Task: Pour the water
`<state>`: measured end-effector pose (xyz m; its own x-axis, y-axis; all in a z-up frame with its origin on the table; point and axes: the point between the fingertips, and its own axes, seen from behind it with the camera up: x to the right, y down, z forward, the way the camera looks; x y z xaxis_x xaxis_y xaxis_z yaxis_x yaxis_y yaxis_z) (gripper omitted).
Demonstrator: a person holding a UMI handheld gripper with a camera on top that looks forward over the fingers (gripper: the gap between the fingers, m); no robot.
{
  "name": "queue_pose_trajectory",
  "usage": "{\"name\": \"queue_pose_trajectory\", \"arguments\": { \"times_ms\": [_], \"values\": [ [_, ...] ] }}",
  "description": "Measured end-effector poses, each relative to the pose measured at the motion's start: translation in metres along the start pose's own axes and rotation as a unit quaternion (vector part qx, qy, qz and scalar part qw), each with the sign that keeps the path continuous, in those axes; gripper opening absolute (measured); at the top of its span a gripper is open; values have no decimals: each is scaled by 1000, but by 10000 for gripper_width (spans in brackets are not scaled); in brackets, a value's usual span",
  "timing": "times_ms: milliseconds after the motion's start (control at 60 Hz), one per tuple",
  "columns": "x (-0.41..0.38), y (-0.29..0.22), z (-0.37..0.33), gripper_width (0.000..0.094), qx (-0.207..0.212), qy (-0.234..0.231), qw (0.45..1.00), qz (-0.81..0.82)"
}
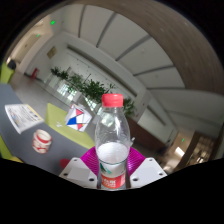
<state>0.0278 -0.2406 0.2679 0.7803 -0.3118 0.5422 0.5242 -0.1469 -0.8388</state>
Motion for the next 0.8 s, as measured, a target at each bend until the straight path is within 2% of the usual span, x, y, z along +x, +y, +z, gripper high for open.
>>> {"name": "queue_pose_trajectory", "arguments": {
  "times_ms": [67, 183, 317, 400, 467, 650, 800],
  "values": [
    [9, -24, 32, 322, 14, 32, 995, -90],
    [-9, -72, 84, 323, 67, 61, 967, -240],
    [-52, -113, 127, 319, 134, 74, 892, -424],
    [-101, -125, 137, 321, 171, 76, 828, -528],
    [-129, -123, 147, 322, 194, 72, 776, -596],
    [-192, -82, 165, 320, 221, 46, 660, -717],
    [-214, -52, 179, 320, 213, 29, 634, -742]
  ]
}}
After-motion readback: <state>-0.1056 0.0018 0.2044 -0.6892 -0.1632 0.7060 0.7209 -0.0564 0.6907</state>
